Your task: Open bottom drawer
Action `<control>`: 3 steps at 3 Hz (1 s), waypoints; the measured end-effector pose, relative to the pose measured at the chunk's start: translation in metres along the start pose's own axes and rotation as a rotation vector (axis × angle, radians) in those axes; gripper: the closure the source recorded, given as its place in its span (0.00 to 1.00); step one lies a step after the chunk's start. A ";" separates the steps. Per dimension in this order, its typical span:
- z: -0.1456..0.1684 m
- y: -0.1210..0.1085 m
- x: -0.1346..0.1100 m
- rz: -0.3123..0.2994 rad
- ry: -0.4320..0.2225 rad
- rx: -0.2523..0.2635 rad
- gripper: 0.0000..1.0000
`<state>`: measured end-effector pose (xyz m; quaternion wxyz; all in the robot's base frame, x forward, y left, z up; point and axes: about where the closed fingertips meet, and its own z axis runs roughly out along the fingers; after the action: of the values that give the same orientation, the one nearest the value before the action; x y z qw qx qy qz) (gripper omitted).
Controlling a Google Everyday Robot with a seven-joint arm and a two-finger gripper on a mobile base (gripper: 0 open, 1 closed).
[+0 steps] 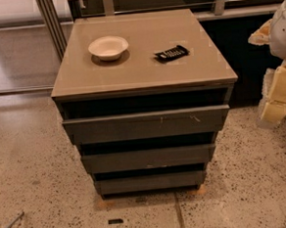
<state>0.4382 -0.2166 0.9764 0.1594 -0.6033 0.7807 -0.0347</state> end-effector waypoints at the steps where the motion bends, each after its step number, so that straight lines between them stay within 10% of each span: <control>1: 0.000 0.000 0.000 0.000 0.000 0.000 0.00; 3: 0.083 0.008 0.002 -0.006 -0.060 -0.005 0.00</control>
Offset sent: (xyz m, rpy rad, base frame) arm 0.0314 0.0093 -0.0621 0.0067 -0.0561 0.0443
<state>0.4541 -0.2044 0.8957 0.1810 -0.6069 0.7737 -0.0154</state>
